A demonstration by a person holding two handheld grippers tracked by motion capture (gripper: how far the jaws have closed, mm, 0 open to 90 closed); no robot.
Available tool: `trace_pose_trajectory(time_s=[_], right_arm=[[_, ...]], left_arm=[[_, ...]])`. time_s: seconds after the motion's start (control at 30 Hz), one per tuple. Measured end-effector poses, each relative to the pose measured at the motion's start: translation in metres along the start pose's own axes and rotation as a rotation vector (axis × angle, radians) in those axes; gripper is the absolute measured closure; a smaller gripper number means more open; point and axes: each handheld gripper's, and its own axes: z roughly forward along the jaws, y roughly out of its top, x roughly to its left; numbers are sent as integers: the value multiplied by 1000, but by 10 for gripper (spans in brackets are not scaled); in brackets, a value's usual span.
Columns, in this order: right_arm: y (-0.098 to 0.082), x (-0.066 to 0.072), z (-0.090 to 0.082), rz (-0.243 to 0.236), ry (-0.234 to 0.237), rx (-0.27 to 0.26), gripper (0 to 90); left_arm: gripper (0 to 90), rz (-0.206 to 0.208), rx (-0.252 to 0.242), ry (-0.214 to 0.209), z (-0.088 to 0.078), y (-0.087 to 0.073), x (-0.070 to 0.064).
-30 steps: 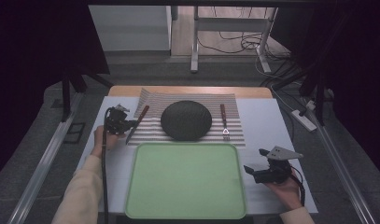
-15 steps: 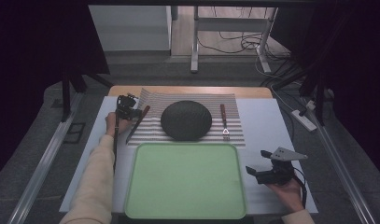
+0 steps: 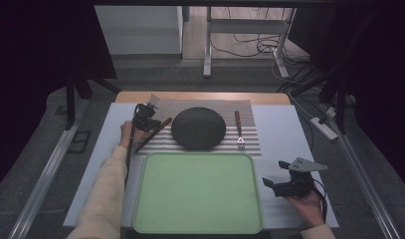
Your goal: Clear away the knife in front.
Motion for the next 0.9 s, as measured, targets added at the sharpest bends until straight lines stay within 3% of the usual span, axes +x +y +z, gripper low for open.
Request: trace_pose_trajectory(time_s=[0.3, 0.43, 0.5, 0.6, 0.7, 0.83, 0.9], right_arm=[[0, 0, 1, -3, 1, 11, 74], [0, 0, 0, -3, 3, 8, 74], [-1, 0, 1, -7, 4, 16, 74], [-1, 0, 1, -6, 2, 18, 74], [-1, 0, 1, -5, 2, 15, 74], [-1, 1, 1, -7, 0, 22, 74], [-1, 1, 2, -9, -1, 25, 74]], left_arm=[[891, 26, 18, -11, -2, 0, -3], [871, 19, 3, 19, -9, 1, 0], [802, 33, 6, 23, -22, 2, 1], [507, 53, 21, 41, -35, 4, -2], [302, 51, 53, 56, -45, 6, -5], [210, 68, 78, 28, -53, 10, -7], [191, 95, 138, 24, -51, 14, -11]])
